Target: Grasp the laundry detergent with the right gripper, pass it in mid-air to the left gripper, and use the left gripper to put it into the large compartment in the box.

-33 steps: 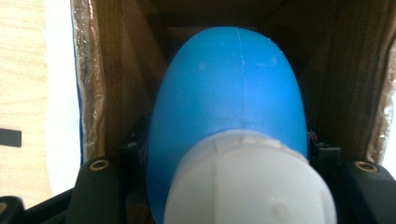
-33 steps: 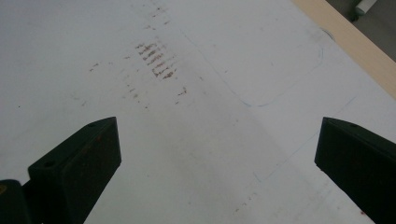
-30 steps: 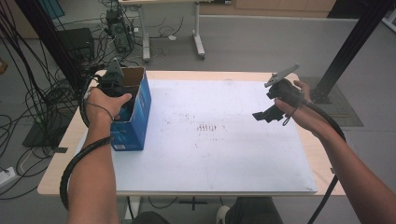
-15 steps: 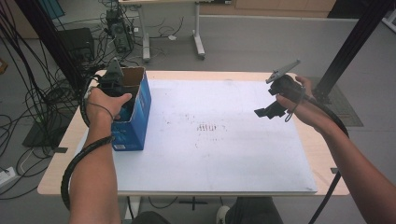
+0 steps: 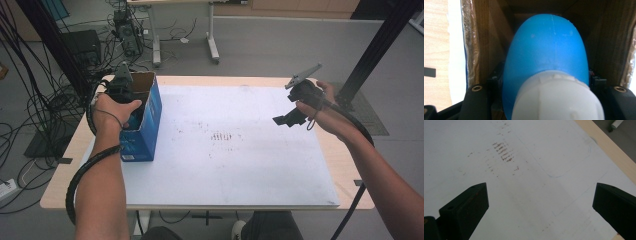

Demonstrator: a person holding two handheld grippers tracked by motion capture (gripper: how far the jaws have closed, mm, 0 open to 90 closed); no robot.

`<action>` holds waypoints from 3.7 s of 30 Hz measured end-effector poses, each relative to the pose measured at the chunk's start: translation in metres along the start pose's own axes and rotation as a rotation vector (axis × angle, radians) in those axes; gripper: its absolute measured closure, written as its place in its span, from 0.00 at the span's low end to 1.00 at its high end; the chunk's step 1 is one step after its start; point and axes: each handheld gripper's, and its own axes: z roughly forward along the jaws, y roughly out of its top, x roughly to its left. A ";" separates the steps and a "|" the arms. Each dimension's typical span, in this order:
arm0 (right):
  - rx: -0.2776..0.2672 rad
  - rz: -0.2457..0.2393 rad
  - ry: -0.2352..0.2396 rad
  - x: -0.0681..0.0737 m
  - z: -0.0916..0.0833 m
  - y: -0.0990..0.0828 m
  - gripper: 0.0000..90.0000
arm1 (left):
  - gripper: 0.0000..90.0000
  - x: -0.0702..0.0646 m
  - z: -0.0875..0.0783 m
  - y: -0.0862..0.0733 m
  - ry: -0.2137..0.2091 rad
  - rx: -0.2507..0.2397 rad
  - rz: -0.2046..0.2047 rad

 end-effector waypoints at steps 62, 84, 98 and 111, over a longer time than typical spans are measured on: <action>0.003 -0.018 0.016 0.004 0.005 0.005 0.00 | 0.40 0.000 0.000 0.000 0.003 0.001 -0.001; -0.004 -0.022 0.017 0.006 0.002 0.008 0.00 | 0.40 -0.001 0.000 -0.001 0.001 0.000 0.000; -0.017 -0.034 0.025 0.011 0.000 0.011 0.00 | 0.32 0.000 -0.028 -0.005 0.013 -0.053 -0.001; -0.012 -0.030 0.006 0.013 -0.007 0.014 0.00 | 0.30 -0.008 -0.063 -0.015 0.020 -0.104 0.036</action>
